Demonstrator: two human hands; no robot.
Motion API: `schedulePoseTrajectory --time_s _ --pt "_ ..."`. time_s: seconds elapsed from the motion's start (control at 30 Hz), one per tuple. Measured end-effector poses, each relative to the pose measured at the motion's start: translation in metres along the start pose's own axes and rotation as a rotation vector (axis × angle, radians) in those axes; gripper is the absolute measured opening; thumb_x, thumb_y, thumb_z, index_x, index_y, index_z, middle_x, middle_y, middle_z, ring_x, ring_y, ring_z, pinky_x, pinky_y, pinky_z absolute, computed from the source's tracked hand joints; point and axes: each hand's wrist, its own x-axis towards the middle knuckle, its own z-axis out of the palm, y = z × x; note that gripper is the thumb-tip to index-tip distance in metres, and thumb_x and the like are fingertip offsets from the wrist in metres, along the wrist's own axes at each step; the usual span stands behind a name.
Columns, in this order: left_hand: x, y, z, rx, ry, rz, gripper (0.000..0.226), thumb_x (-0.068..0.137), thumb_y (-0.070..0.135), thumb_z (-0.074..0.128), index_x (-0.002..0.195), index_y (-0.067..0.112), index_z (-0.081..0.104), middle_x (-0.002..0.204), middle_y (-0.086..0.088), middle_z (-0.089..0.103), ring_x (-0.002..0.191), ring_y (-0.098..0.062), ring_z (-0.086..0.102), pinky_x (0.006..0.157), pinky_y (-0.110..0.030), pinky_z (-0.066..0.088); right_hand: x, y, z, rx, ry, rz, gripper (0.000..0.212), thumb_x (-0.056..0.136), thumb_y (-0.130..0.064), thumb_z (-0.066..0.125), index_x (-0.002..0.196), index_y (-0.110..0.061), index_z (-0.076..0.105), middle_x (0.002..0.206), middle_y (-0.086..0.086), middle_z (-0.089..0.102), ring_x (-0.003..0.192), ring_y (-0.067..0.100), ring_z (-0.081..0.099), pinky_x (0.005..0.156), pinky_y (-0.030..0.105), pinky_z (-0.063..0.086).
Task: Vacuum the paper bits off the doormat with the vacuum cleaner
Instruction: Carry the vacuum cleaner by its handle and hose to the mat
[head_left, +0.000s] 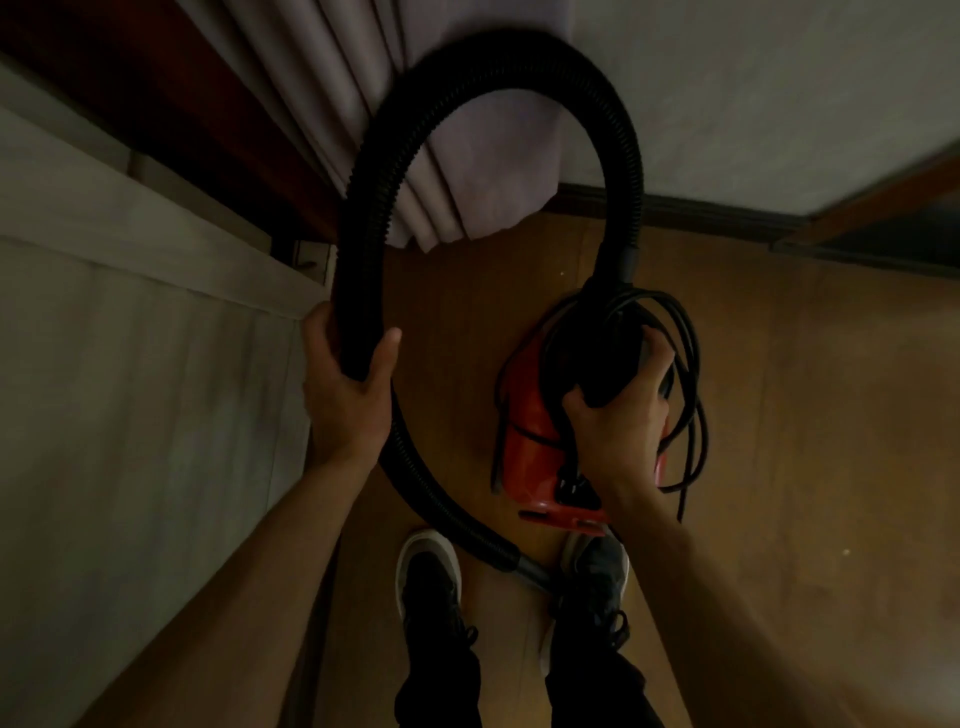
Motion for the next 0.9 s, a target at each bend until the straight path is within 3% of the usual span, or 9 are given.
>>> schedulePoseTrajectory --time_s 0.07,0.13,0.3,0.53,0.63,0.7,0.77,0.83,0.9 --pt "-0.009 0.014 -0.003 0.034 -0.012 0.059 0.058 0.084 0.060 0.067 0.132 0.042 0.040 0.126 -0.006 0.064 0.107 -0.029 0.067 0.084 -0.054 0.059 -0.007 -0.006 -0.012 0.019 0.005 -0.008 0.079 0.085 -0.007 0.072 0.147 -0.019 0.025 0.126 0.003 0.056 0.091 0.002 0.055 0.075 0.020 0.052" --pt "-0.015 0.026 -0.006 0.041 -0.029 0.101 0.053 0.090 0.052 0.066 0.134 0.039 0.040 0.123 -0.004 0.065 0.103 -0.027 0.067 0.081 -0.048 0.061 -0.013 -0.014 -0.026 0.036 0.016 -0.014 0.079 0.085 -0.007 0.071 0.147 -0.020 0.024 0.120 -0.002 0.055 0.086 0.001 0.055 0.074 0.021 0.052" --pt "-0.028 0.078 -0.012 0.002 -0.017 0.180 0.043 0.097 0.030 0.064 0.134 0.028 0.045 0.107 0.030 0.055 0.091 0.018 0.058 0.072 -0.001 0.045 -0.026 -0.041 -0.066 0.078 0.047 -0.020 0.079 0.085 -0.005 0.070 0.148 -0.019 0.025 0.094 -0.029 0.040 0.077 -0.024 0.051 0.058 0.005 0.042" --pt "-0.055 0.165 -0.032 0.008 -0.092 0.265 0.042 0.096 0.032 0.064 0.134 0.028 0.045 0.101 0.021 0.057 0.079 0.013 0.059 0.060 -0.004 0.045 -0.052 -0.102 -0.146 0.115 0.149 -0.071 0.076 0.082 -0.004 0.072 0.142 -0.020 0.028 0.090 -0.021 0.049 0.079 -0.015 0.059 0.051 0.011 0.047" --pt "-0.070 0.214 -0.046 -0.050 -0.136 0.272 0.040 0.095 0.035 0.064 0.129 0.035 0.043 0.096 0.011 0.063 0.071 0.001 0.062 0.059 -0.022 0.051 -0.068 -0.129 -0.188 0.114 0.183 -0.104 0.075 0.082 -0.004 0.073 0.139 -0.023 0.029 0.089 -0.016 0.057 0.077 0.000 0.065 0.052 0.014 0.052" --pt "-0.079 0.248 -0.053 -0.110 -0.155 0.277 0.039 0.094 0.036 0.065 0.122 0.048 0.041 0.105 -0.003 0.065 0.075 -0.015 0.063 0.058 -0.032 0.052 -0.081 -0.146 -0.217 0.115 0.209 -0.110 0.074 0.082 -0.003 0.072 0.138 -0.024 0.029 0.088 -0.015 0.059 0.073 -0.002 0.065 0.051 0.015 0.053" --pt "-0.092 0.286 -0.056 -0.150 -0.156 0.325 0.041 0.096 0.030 0.064 0.124 0.046 0.039 0.107 0.004 0.063 0.076 -0.007 0.063 0.057 -0.025 0.052 -0.093 -0.162 -0.245 0.111 0.247 -0.134 0.073 0.081 -0.002 0.072 0.137 -0.025 0.030 0.091 -0.010 0.062 0.073 -0.002 0.065 0.052 0.014 0.052" --pt "-0.102 0.318 -0.053 -0.176 -0.171 0.376 0.041 0.098 0.020 0.061 0.131 0.029 0.039 0.093 0.020 0.059 0.070 0.009 0.059 0.056 -0.011 0.048 -0.104 -0.174 -0.273 0.113 0.288 -0.141 0.074 0.081 -0.003 0.073 0.138 -0.025 0.031 0.096 -0.007 0.063 0.074 -0.001 0.064 0.055 0.011 0.051" --pt "-0.113 0.350 -0.046 -0.205 -0.206 0.405 0.040 0.099 0.018 0.059 0.135 0.020 0.041 0.090 0.024 0.055 0.070 0.012 0.058 0.060 -0.014 0.050 -0.116 -0.184 -0.301 0.132 0.330 -0.129 0.074 0.082 -0.004 0.074 0.138 -0.025 0.031 0.095 -0.014 0.059 0.077 -0.003 0.063 0.057 0.010 0.052"
